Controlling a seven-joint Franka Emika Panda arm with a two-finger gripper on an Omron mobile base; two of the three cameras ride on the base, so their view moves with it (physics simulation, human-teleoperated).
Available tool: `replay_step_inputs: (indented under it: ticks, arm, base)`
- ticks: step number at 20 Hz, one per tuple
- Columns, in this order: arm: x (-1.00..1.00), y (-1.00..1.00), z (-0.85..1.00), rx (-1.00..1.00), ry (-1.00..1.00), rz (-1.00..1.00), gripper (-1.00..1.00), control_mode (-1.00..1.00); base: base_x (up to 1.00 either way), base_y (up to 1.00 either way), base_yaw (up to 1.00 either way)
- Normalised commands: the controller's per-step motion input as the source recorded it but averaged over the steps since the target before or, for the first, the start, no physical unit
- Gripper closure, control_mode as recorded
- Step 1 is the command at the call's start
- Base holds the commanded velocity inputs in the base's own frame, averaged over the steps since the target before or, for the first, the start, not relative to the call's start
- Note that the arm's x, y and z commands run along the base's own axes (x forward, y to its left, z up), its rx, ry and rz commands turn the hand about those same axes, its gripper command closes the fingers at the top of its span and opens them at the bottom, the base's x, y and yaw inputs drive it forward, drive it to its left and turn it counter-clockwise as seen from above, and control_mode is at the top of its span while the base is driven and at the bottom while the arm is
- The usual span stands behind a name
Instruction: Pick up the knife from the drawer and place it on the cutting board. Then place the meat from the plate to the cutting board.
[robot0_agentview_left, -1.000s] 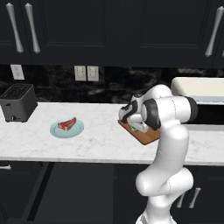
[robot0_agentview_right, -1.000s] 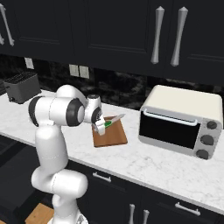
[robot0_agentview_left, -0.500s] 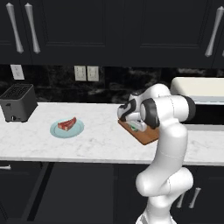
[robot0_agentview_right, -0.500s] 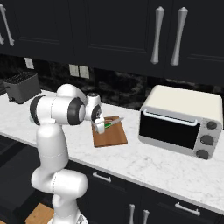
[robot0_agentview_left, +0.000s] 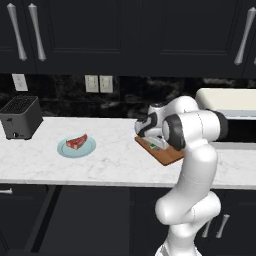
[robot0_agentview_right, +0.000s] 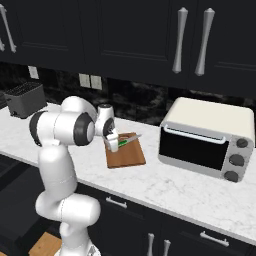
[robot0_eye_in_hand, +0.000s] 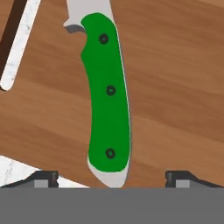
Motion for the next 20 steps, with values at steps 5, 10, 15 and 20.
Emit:
replay_step_inputs:
  ticks: [5, 10, 15, 20]
  arm:
    - [-0.72, 0.03, 0.64, 0.0, -0.01, 0.0, -1.0, -1.0]
    - [-0.28, 0.54, 0.67, 0.0, 0.0, 0.0, -1.0, -1.0]
    - [0.02, 0.99, 0.26, -0.01, 0.01, 0.09, -1.0, -1.0]
    - [0.2, 0.93, 0.04, 0.0, 0.01, 0.12, -1.0, -1.0]
  base:
    - [0.0, 0.0, 0.0]
    - [0.0, 0.0, 0.0]
    - [0.0, 0.0, 0.0]
    - [0.0, 0.0, 0.0]
